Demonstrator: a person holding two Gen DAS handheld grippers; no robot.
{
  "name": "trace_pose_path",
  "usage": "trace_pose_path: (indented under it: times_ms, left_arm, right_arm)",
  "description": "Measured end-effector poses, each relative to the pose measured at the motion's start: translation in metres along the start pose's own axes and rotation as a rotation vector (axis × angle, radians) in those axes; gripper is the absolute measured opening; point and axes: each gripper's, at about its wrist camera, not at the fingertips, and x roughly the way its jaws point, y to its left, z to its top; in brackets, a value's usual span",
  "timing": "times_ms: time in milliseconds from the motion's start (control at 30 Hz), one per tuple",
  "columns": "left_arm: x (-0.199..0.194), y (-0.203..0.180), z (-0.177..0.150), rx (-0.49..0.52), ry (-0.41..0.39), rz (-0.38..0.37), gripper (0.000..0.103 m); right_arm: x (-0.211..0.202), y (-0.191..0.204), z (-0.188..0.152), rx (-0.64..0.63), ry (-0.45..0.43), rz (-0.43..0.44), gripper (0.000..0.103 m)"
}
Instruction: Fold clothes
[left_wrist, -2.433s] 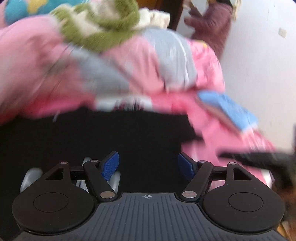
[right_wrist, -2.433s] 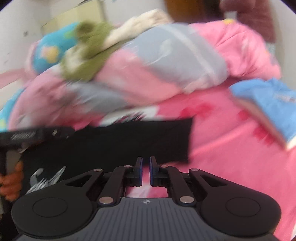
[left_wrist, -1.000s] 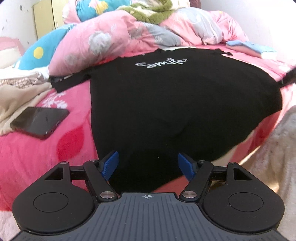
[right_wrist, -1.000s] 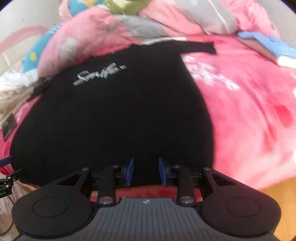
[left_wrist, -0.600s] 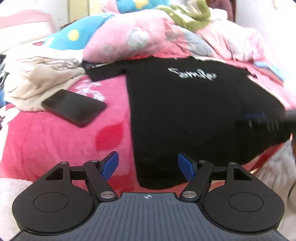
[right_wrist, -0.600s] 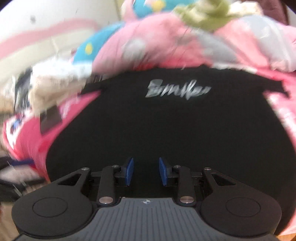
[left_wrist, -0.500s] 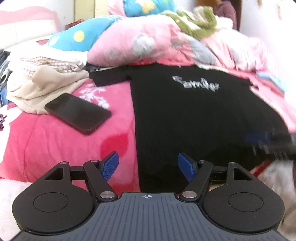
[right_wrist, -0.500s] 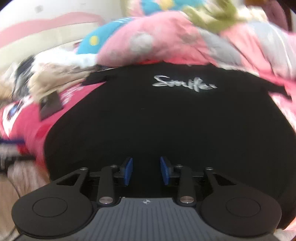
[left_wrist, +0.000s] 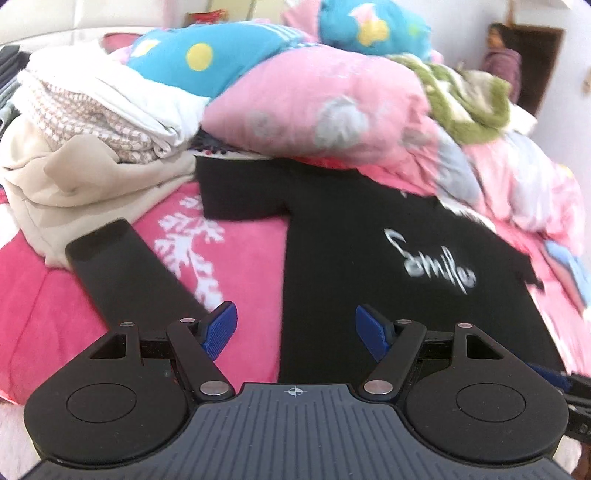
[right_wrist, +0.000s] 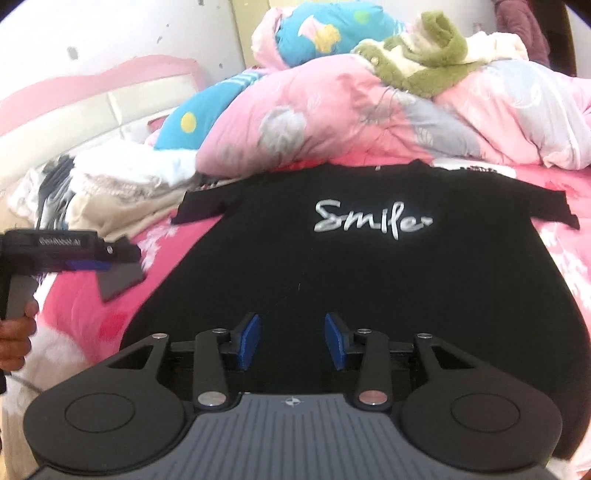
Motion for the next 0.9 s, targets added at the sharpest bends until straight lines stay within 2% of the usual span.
trace_pose_path:
  times_ms: [133,267,400,533,700,800,900]
  left_arm:
    - [0.024,0.009,0.025,-0.073,-0.055,0.051,0.072]
    - [0.058,0.016,0.044,-0.115,-0.139,0.166,0.072]
    - [0.099,0.026,0.049,-0.176,-0.164,0.251,0.071]
    - [0.13,0.039,0.051,-0.23,-0.151,0.294,0.066]
    - [0.146,0.046,0.053,-0.229,-0.166,0.306,0.065]
    - [0.146,0.042,0.052,-0.204,-0.16,0.278,0.064]
    - [0.146,0.045,0.055,-0.214,-0.147,0.259,0.063]
  right_arm:
    - [0.027,-0.003,0.038,0.022,0.011,0.061,0.042]
    - [0.054,0.013,0.094,-0.047,-0.017,0.111,0.042]
    - [0.096,0.05,0.159,-0.187,-0.028,0.196,0.042]
    - [0.175,0.105,0.206,-0.377,0.055,0.252,0.043]
    - [0.285,0.165,0.224,-0.52,0.229,0.29,0.043]
    - [0.341,0.195,0.218,-0.592,0.32,0.314,0.043]
    - [0.376,0.215,0.205,-0.671,0.398,0.327,0.043]
